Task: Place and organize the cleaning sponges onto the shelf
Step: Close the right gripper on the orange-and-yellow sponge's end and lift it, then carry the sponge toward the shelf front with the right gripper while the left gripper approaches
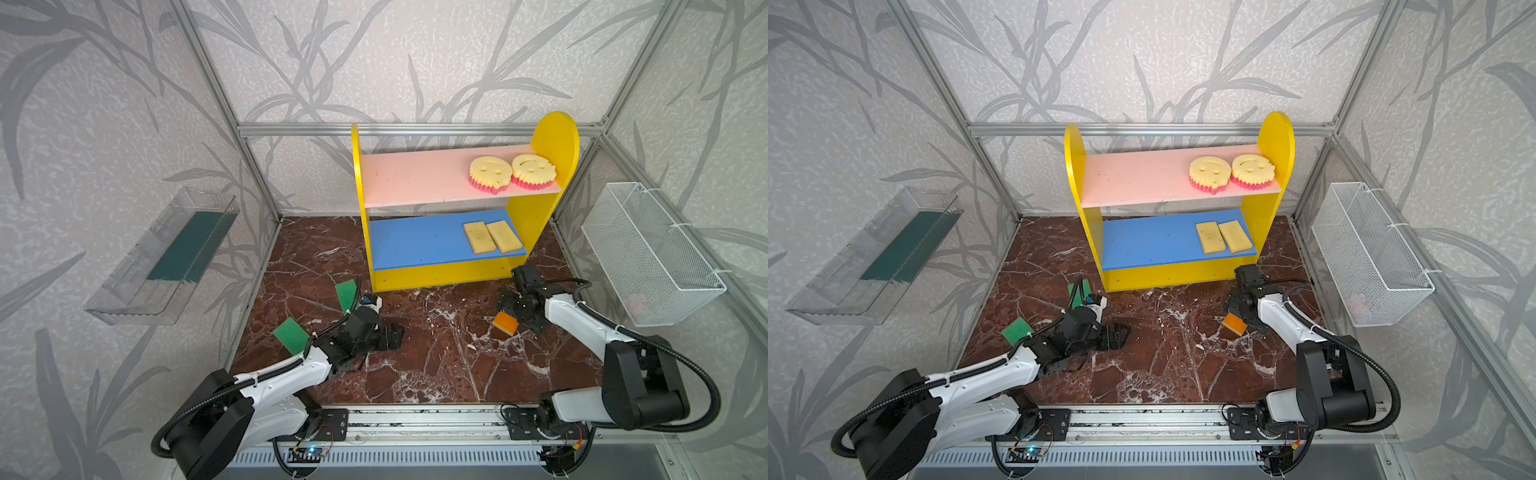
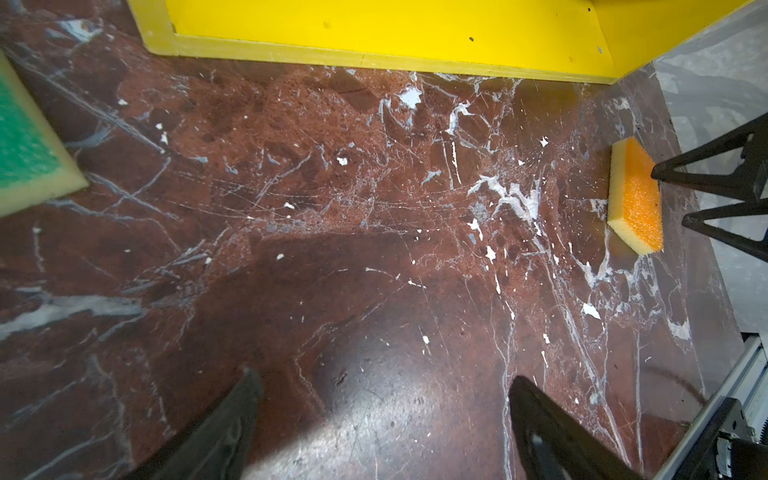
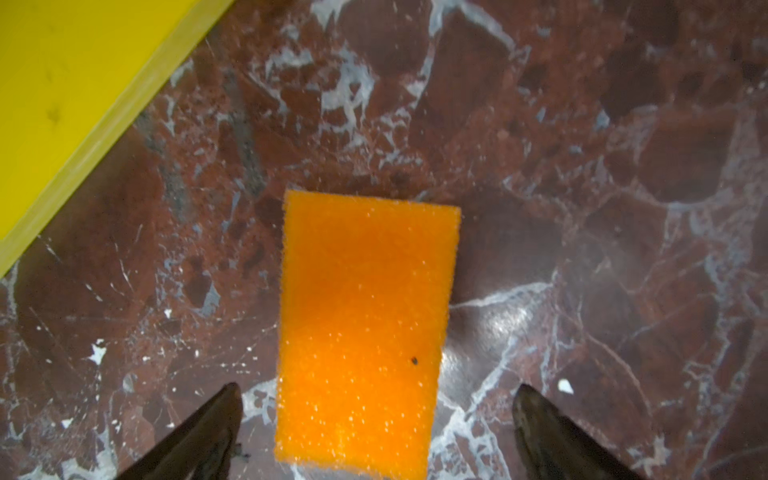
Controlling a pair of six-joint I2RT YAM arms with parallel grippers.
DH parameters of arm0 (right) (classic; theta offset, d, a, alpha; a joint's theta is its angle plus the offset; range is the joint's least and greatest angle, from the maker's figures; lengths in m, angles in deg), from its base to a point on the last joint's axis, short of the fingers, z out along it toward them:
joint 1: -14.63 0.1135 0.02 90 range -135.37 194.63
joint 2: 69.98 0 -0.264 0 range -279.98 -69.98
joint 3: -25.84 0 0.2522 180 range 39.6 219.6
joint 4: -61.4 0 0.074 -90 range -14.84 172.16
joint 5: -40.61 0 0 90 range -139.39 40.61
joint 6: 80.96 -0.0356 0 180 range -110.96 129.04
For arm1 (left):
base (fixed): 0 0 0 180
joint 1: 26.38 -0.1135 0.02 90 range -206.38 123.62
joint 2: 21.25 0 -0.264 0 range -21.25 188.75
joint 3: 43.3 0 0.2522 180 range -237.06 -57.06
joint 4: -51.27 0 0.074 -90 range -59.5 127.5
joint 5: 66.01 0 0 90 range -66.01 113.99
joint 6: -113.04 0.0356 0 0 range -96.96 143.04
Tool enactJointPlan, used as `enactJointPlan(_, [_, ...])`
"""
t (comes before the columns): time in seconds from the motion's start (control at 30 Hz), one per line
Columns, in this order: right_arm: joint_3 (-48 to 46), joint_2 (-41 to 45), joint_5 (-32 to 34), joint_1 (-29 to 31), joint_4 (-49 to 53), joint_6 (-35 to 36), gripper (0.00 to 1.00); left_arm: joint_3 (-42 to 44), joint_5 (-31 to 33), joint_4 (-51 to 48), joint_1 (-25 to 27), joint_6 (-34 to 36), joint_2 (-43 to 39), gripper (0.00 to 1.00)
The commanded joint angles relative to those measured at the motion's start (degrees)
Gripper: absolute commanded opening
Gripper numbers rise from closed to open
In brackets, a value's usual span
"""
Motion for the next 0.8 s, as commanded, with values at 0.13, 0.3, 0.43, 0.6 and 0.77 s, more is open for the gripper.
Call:
enactJointPlan(0.13, [2.2,-5.35,0.25,-1.86,-1.39,1.7,0.99,-1.27,1.15,-0.63,0.04,1.19,1.56,0.95])
enactJointPlan(0.3, [0.8,-5.86,-2.47,-3.78,-3.32,2.86,0.98,-1.47,-0.06,0.92,0.05,0.76,2.11,0.95])
enactJointPlan(0.43, [-0.31,-5.5,-3.9,-4.17,-4.54,3.78,0.89,-1.27,-3.75,4.55,0.06,1.32,2.96,0.95])
enactJointPlan(0.6, [-1.64,-6.15,-6.73,-4.16,-6.77,4.35,0.73,-3.65,-8.04,6.11,0.55,1.52,5.85,0.95])
enactJointPlan(0.77, [-2.4,-6.26,-8.92,-4.16,-8.34,4.59,0.56,-6.13,-9.53,5.78,2.09,1.63,7.75,0.94])
